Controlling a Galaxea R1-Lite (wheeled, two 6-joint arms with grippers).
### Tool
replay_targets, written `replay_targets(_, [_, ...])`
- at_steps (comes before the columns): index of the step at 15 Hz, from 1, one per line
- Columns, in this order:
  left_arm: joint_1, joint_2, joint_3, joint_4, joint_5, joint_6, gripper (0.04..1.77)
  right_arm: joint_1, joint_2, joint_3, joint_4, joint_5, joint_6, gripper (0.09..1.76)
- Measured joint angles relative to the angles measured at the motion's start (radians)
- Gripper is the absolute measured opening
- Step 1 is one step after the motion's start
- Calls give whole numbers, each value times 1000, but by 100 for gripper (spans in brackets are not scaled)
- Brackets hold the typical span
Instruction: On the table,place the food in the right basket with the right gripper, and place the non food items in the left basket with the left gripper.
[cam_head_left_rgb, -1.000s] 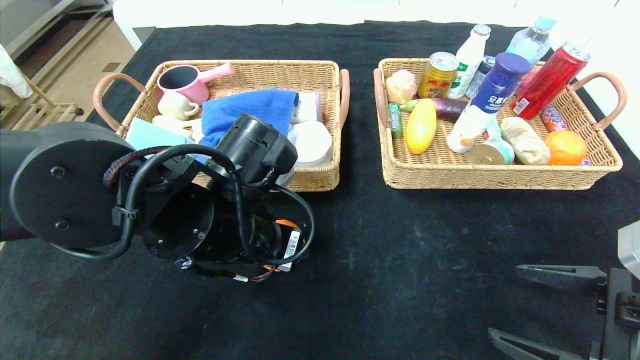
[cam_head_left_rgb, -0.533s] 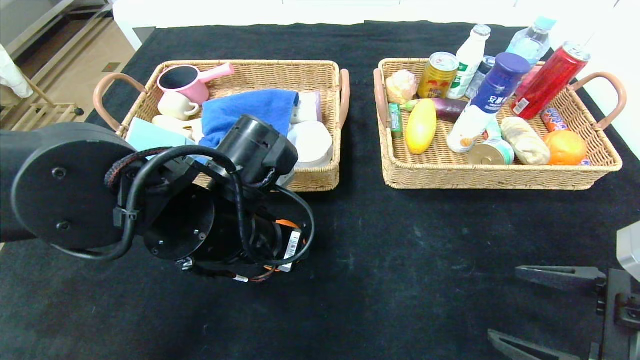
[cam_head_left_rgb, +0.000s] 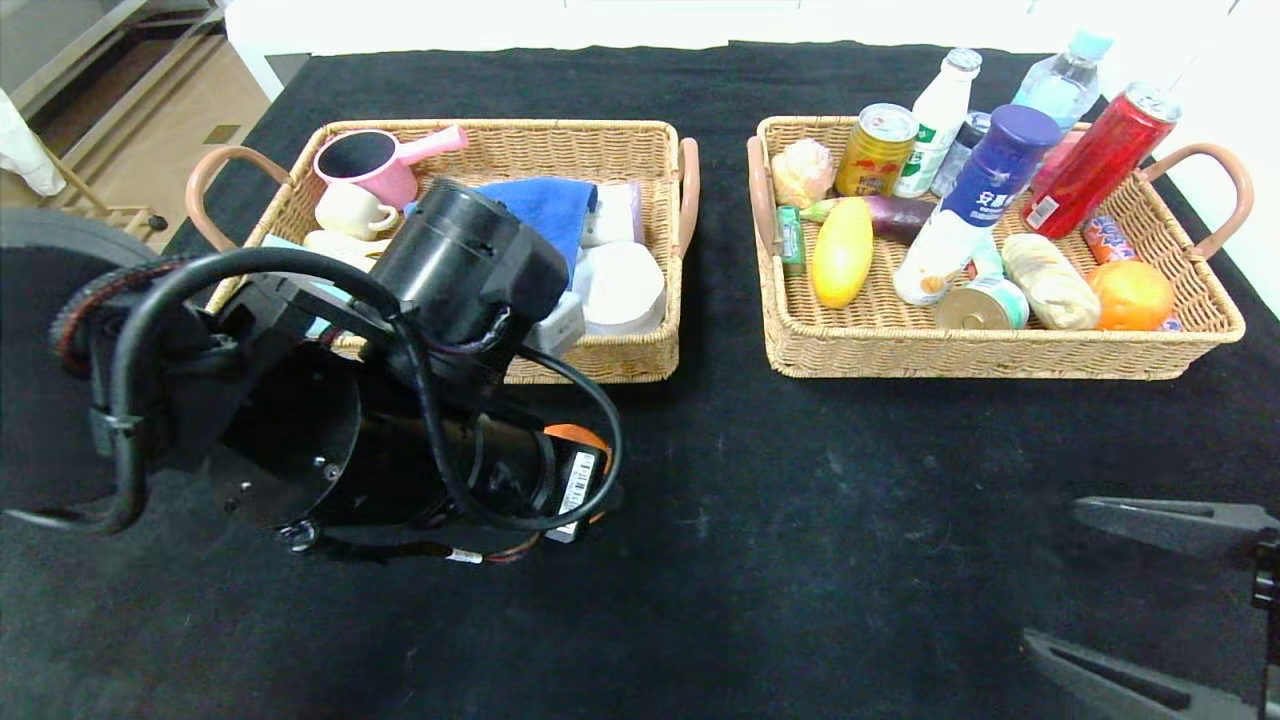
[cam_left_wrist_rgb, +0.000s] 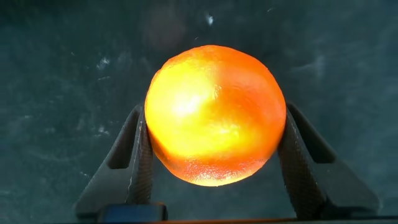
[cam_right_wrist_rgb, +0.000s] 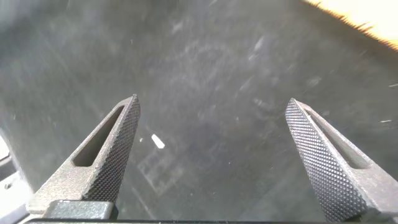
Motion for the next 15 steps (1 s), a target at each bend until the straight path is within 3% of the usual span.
replay_targets(4, [-71,-10,-12,-90,-1,1,117,-36,-14,-23,1,0,1,171])
replay_targets(10, [-171,98,-193,-114,6,26,117,-115,-29,-86,10,2,24,171])
replay_targets(15, [-223,195,-277,-114,4,29,116,-136,-89,-137,89,2,26,171])
